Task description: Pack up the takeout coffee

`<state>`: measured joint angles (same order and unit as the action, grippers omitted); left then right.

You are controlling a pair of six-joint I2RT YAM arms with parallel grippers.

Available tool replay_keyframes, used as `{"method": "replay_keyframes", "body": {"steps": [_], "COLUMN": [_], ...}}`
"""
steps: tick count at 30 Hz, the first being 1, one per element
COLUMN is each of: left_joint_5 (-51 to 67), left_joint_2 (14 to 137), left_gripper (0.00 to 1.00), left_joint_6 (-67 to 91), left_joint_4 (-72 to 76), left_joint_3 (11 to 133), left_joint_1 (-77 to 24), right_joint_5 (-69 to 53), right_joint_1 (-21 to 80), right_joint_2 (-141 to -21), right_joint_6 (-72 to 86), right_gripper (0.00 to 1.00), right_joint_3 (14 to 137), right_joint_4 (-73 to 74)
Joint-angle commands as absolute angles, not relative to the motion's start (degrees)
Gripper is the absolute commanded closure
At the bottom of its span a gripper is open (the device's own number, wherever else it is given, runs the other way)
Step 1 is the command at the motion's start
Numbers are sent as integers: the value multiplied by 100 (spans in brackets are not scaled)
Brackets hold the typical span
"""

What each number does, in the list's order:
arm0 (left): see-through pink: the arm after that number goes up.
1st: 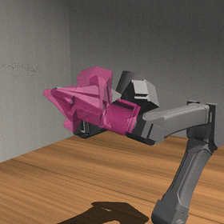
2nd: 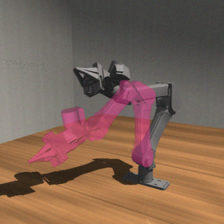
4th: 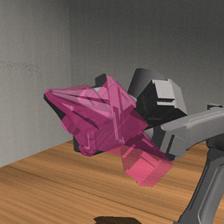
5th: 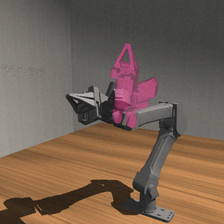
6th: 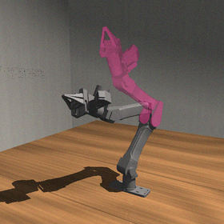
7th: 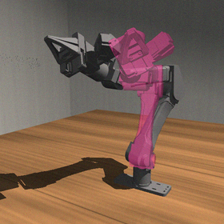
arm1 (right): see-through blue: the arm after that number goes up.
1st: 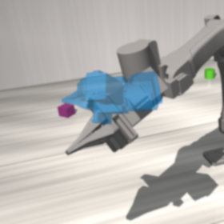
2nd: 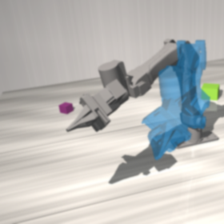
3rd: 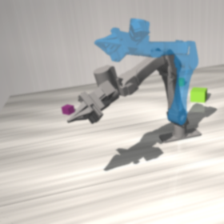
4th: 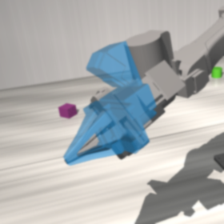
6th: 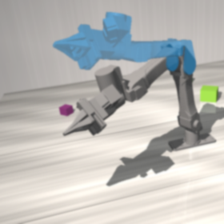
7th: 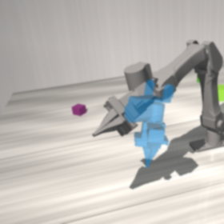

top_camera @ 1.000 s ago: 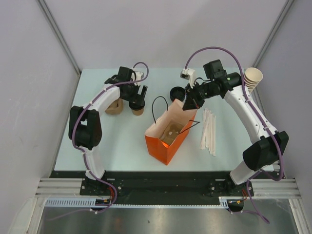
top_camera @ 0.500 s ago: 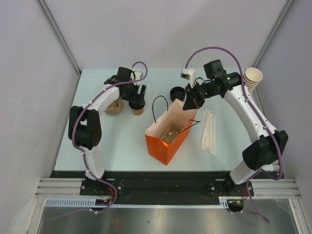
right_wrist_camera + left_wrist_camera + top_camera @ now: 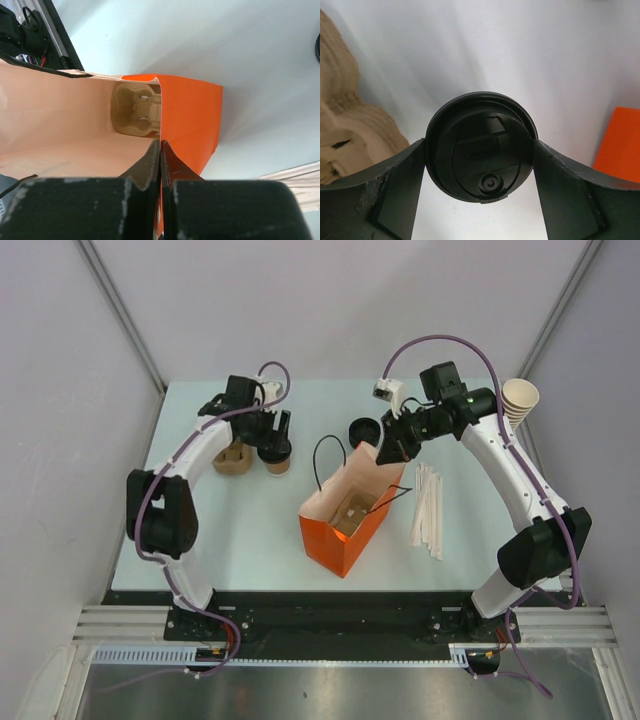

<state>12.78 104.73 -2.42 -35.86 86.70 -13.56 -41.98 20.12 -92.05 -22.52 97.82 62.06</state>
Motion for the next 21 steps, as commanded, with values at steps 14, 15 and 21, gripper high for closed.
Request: {"method": "replay_keyframes", "body": {"steps": [14,15,21], "left_joint_5": [3627,3673,3560], "left_joint_2": [7481,7436,7260], "left_gripper": [70,71,71], "left_joint_6": [-176,-271,-860], "left_joint_4": [-4289,-4350,-4938], "left_joint_3": [10247,10335,11003], "left_joint_1": [-1484,-1607,-3083], "right_joint_5": [-4228,-4236,-4254], "right_joint_1": [1819,1819,1854], "right_joint_2": [-8886,-8877,-8824], "right_joint_6": [-1249,-1205,-1028], "right_gripper": [100,100,100], "right_joint_3": [9343,9317,9352], "right_joint_4": [5336,5291,5133]}}
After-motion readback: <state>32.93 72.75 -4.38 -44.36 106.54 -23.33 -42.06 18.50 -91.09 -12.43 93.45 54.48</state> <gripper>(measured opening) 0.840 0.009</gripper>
